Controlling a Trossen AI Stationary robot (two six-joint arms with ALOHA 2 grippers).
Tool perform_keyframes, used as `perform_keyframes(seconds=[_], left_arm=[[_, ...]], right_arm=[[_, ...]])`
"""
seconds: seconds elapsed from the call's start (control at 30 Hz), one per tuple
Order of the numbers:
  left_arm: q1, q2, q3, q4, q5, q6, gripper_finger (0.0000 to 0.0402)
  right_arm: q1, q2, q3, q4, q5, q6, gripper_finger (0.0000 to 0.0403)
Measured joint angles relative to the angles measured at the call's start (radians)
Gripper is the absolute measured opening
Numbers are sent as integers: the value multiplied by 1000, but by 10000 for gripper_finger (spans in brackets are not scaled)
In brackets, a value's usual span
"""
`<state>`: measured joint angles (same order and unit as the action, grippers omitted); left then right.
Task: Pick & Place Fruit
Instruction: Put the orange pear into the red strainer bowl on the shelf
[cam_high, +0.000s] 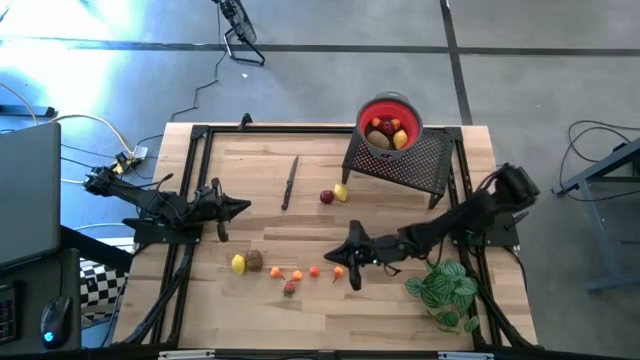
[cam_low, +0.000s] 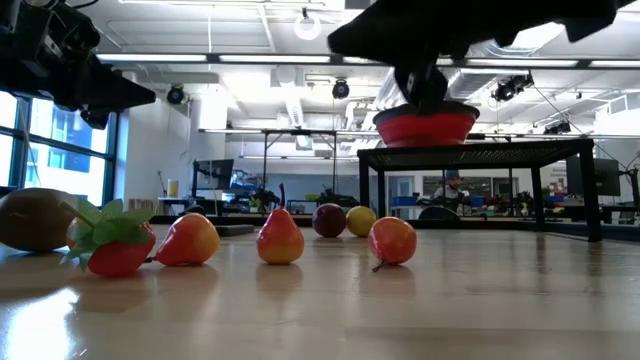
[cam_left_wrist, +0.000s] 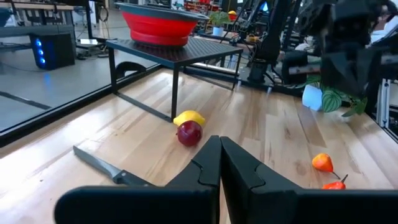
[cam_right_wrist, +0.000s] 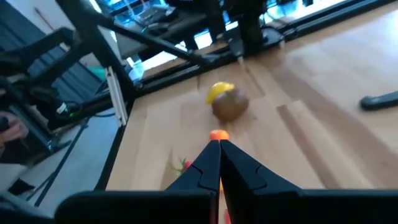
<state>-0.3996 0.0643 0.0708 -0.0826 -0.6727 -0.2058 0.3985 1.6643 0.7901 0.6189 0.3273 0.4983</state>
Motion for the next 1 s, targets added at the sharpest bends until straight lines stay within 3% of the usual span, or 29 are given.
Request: perform_keyframes(seconds=[0.2,0.47,0.6,0.83,1.0], left_arm=[[0,0,0,-3,-3,-1,0],[0,0,0,-7,-3,-1,0],[0,0,0,-13,-3,-1,0],[0,0,0,-21,-2,-1,0],[0,0,-1,-24,-2,-1,0]], right_arm=[[8,103,109,-60,-54,2,3],[8,167,294,-467,-78,-47,3],[5,172,298,-473,-75,-132,3],[-21,172,298,-473,-68,-110,3],[-32,175,298,-480,-75,-111,37]])
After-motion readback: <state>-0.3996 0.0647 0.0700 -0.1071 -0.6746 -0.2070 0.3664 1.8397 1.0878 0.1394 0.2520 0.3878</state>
